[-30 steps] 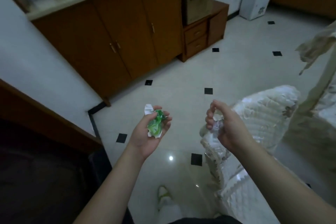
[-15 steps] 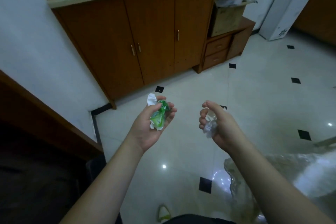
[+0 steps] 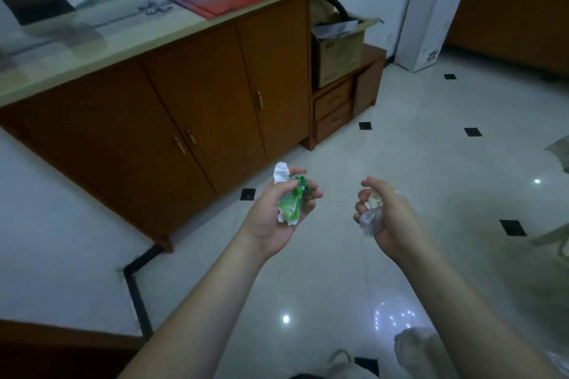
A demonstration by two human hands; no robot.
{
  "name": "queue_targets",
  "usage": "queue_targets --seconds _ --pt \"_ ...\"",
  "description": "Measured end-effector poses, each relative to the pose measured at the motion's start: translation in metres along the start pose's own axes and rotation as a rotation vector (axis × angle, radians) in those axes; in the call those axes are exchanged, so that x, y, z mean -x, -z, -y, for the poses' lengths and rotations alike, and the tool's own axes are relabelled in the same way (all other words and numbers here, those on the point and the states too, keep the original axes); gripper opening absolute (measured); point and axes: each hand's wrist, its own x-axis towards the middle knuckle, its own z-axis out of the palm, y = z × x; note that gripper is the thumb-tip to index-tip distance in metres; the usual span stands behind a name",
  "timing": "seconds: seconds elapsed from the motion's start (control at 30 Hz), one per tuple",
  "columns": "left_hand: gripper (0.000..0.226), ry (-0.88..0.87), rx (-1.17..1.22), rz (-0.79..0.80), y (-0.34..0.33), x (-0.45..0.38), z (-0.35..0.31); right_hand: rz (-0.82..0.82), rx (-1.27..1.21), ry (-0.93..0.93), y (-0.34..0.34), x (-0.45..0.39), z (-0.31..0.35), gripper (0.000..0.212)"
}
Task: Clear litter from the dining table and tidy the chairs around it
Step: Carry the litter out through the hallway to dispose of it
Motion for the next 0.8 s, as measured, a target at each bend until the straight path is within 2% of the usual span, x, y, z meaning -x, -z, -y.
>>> queue_targets --seconds 0.13,0.33,0.57,0.8 --pt "0.025 0.019 -0.1 0.049 -0.025 -0.052 -0.018 0.017 -0.022 0.009 -0.002 -0.041 0.034 0.01" --pt "0.02 0.085 -0.026 0.082 -0.029 -0.133 -0.029 0.009 -0.125 -0.021 -0.015 -0.093 0.066 0.011" --pt "0.02 0.157 -0.023 0.183 -0.027 -0.247 -0.064 -0.152 -0.152 0.04 -0.045 -0.183 0.095 0.008" --pt "0.018 0.231 -0.024 0.371 -0.071 -0.365 -0.101 -0.256 -0.235 0.156 -0.049 -0.256 0.139 0.004"
